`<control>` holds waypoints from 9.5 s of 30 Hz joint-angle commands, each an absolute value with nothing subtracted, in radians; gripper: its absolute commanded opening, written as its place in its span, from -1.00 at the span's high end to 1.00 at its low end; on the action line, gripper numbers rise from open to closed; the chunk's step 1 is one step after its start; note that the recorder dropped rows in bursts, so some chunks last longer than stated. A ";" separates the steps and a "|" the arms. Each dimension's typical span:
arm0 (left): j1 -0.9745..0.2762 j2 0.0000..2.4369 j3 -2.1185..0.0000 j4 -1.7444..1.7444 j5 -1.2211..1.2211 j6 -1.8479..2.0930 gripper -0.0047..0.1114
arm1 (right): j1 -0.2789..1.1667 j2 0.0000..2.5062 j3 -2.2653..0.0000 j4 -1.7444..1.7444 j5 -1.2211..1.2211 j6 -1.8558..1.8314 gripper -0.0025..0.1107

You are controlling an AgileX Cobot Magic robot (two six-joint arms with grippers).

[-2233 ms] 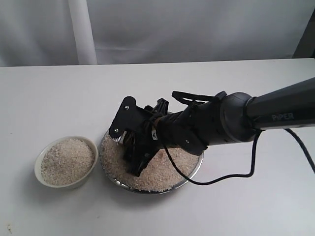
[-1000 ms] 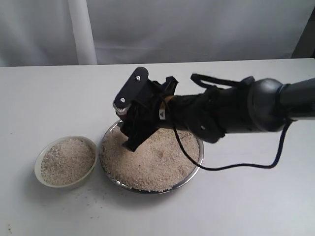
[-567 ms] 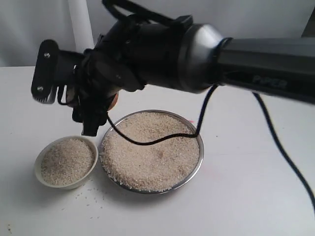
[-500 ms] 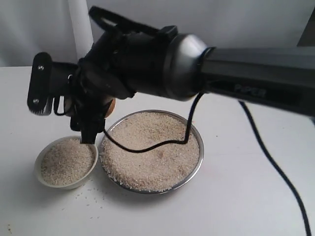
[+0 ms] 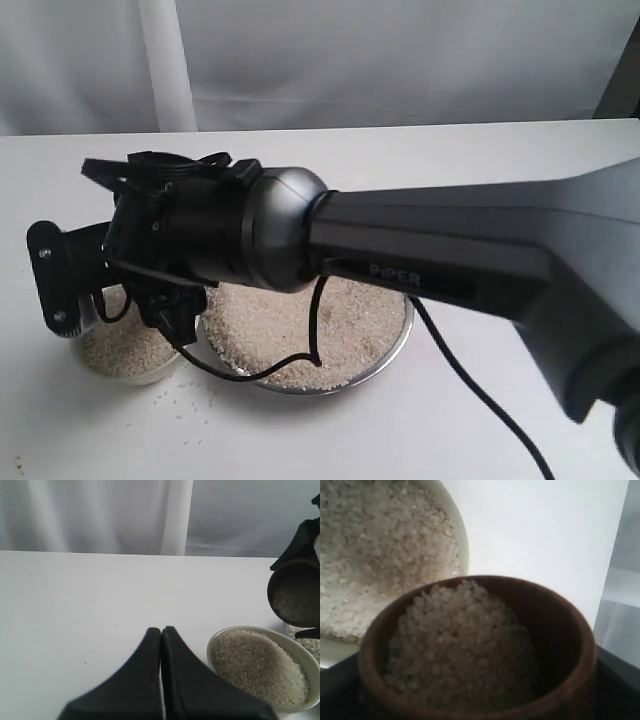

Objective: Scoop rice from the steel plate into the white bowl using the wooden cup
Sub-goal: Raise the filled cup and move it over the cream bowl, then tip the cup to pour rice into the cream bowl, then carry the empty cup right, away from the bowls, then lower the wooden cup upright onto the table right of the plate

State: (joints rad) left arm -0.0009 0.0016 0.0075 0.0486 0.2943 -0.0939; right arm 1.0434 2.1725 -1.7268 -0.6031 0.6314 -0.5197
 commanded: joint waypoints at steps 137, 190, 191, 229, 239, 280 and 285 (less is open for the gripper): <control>-0.005 0.000 0.000 0.044 0.284 -0.096 0.92 | 1.128 2.201 -1.735 -1.103 0.655 -0.297 0.96; -0.005 0.000 0.000 0.044 0.284 -0.096 0.92 | 0.416 1.486 -0.433 0.228 -0.843 -0.213 0.96; -0.005 0.000 0.000 0.044 0.284 -0.096 0.92 | 0.416 1.518 -0.433 0.232 -0.871 -0.213 0.96; -0.005 0.000 0.000 0.044 0.284 -0.096 0.92 | 0.419 1.996 -0.433 0.319 -1.025 -0.175 0.96; -0.005 0.000 0.000 0.044 0.284 -0.096 0.92 | 0.419 1.996 -0.433 0.319 -0.975 -0.173 0.96; -0.005 0.000 0.000 0.044 0.284 -0.096 0.92 | 0.419 1.741 -0.414 0.331 -0.910 -0.123 -0.84; -0.005 0.000 0.000 0.044 0.284 -0.096 0.92 | 0.421 1.578 -0.408 0.297 -0.804 -0.123 -0.84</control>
